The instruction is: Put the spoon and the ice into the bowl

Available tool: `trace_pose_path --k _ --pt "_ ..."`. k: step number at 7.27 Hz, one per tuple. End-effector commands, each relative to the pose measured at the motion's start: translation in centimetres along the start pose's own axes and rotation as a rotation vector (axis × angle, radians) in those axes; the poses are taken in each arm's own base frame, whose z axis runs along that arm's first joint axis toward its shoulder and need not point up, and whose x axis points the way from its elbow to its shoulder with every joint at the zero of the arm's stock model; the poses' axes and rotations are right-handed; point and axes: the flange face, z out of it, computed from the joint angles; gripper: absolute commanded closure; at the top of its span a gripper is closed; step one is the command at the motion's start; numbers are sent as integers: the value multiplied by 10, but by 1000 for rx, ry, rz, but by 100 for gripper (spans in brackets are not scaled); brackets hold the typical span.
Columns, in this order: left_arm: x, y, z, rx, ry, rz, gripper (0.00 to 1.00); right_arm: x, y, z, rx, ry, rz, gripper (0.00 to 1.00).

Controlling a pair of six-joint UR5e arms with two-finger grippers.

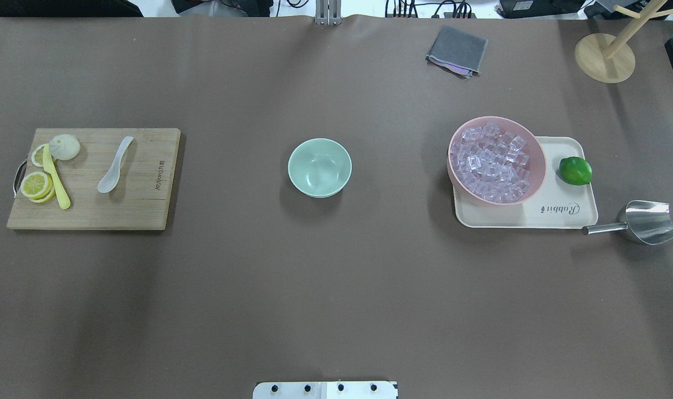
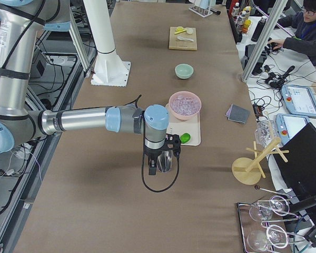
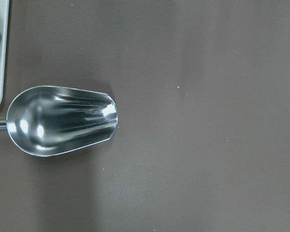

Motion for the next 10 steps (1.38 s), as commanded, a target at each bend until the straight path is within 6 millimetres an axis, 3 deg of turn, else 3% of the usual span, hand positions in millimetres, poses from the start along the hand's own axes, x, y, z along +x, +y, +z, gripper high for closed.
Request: trace_pose_path --k 1,4,6,7,8,10 --pt "3 -6 -1 12 -1 18 2 -18 -3 -19 40 -13 -38 0" --pt "15 -23 -14 131 -3 125 2 -42 -24 -48 213 -17 -181 0" --pt "18 -33 -17 229 -5 211 2 -50 -28 -60 264 -7 -218 0" --pt "20 -60 -21 278 -7 251 2 -53 -31 -63 277 -8 -219 0" --pt "18 -64 -18 282 -7 260 2 -51 -28 -62 297 -10 -184 0" --pt "35 -91 -33 319 -5 299 2 -34 -38 -42 345 -2 -219 0"
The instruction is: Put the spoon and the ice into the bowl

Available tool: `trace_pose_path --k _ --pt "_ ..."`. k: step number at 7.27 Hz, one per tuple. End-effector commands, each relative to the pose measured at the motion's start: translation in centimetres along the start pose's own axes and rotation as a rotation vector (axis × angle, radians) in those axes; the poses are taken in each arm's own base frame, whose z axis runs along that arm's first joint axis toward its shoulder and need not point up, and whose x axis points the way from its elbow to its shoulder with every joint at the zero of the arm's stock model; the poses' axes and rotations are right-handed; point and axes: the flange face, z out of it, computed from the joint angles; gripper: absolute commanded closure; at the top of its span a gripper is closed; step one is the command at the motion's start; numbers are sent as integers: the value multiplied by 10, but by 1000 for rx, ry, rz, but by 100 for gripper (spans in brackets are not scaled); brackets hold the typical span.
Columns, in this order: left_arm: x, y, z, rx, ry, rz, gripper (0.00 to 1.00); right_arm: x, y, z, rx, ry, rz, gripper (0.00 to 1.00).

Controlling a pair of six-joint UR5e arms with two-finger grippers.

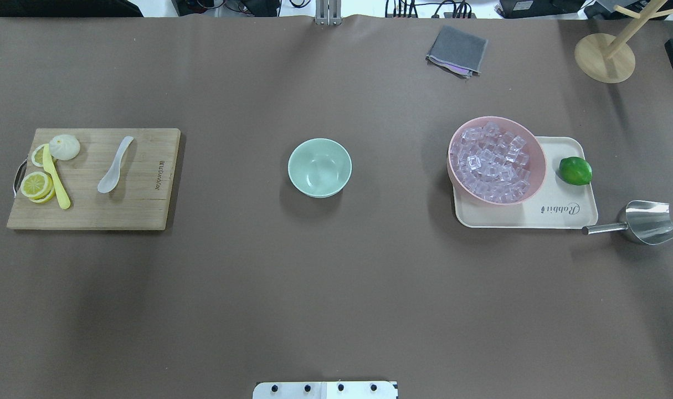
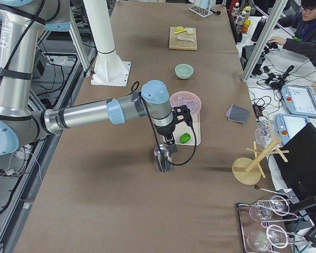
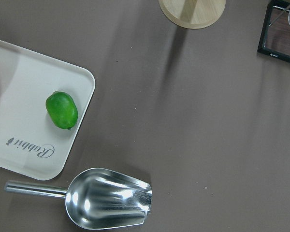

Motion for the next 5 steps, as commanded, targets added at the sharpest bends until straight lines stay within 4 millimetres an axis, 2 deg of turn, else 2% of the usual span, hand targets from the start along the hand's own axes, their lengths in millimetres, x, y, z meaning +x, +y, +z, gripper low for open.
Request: trace_pose_path --k 1,2,3,4,5 --pt "14 -33 -2 49 10 60 2 6 -6 7 90 6 -2 0" --pt "40 -53 12 56 40 126 2 -5 -26 3 109 -13 32 0" --pt "69 -80 26 54 76 137 2 -30 -53 7 115 -43 78 0" --pt "106 -102 43 42 121 84 2 -67 -82 17 107 -81 141 0" --pt "137 -115 59 21 158 23 2 -105 -108 26 102 -114 208 0"
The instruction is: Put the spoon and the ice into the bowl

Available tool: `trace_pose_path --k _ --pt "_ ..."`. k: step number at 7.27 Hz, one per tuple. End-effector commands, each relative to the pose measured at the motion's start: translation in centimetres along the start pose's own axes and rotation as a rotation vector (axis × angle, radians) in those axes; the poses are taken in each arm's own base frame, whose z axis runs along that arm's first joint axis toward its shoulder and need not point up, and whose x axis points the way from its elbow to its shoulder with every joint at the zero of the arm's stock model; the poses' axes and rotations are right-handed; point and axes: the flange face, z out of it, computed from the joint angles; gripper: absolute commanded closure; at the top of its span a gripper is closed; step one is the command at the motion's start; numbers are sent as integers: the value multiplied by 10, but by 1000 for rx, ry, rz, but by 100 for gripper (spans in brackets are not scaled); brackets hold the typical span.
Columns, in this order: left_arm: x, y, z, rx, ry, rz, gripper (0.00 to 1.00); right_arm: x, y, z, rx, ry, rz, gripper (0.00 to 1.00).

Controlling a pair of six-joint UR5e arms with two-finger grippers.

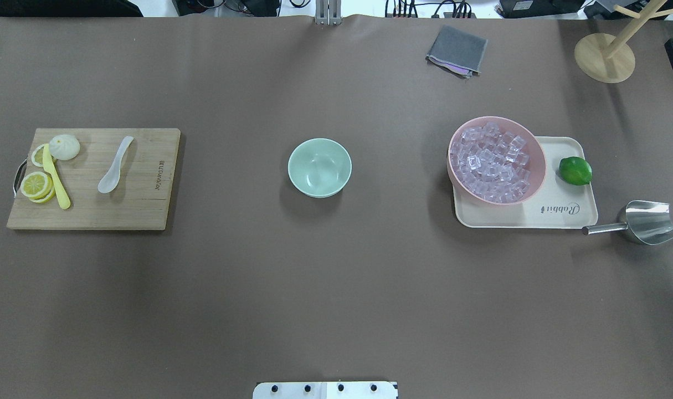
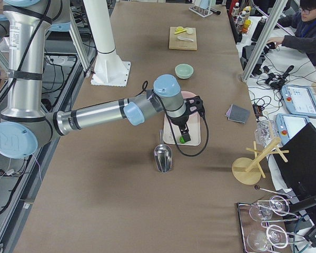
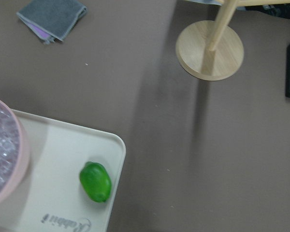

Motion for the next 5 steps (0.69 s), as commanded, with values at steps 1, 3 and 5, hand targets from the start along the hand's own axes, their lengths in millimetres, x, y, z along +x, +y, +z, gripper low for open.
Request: trace_pose_path --k 1,3,5 --pt "63 -32 42 -36 77 -151 2 -83 -37 29 -2 -41 135 0" --pt "93 -35 78 -38 -17 -241 2 -151 -47 63 11 -17 222 1" --pt "134 -51 118 -56 -20 -297 3 -182 -39 90 15 21 254 2"
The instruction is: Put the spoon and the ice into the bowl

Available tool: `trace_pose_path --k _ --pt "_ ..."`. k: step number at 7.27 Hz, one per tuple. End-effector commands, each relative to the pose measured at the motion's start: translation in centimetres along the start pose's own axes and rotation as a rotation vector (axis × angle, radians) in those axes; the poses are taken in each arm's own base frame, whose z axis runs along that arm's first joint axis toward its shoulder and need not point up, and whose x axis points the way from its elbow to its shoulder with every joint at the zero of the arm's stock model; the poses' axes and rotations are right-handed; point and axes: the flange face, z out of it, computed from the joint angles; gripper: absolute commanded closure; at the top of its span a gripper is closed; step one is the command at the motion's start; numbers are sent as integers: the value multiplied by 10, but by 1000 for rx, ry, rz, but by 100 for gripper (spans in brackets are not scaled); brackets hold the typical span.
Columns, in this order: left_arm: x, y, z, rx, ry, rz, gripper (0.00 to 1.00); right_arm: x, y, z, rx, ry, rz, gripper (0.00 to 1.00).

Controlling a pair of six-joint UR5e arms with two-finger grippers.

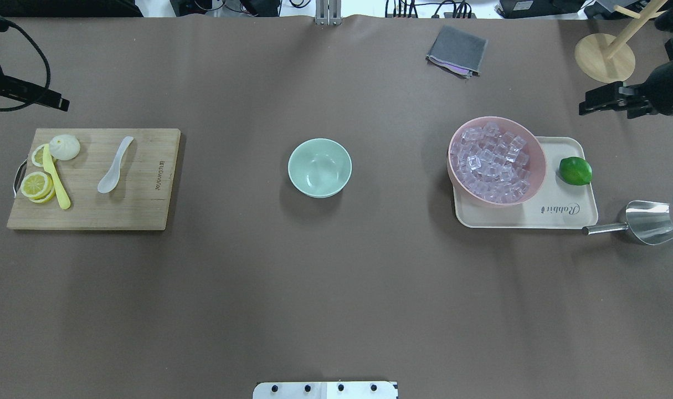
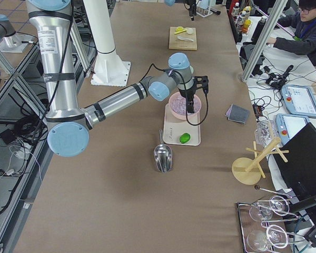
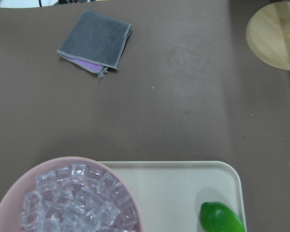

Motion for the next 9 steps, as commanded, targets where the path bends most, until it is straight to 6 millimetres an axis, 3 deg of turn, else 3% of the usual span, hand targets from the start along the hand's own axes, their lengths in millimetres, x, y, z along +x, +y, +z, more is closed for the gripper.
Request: trace_pose_path --k 1,3,7,9 --pt "42 6 51 11 -49 4 8 -29 17 26 11 37 19 2" --pt "38 22 87 10 -39 22 34 -37 25 34 12 44 10 1" --pt "61 46 117 18 -30 11 36 -38 26 35 18 46 6 1" --pt "60 50 120 12 -30 13 49 -38 26 36 17 47 6 1"
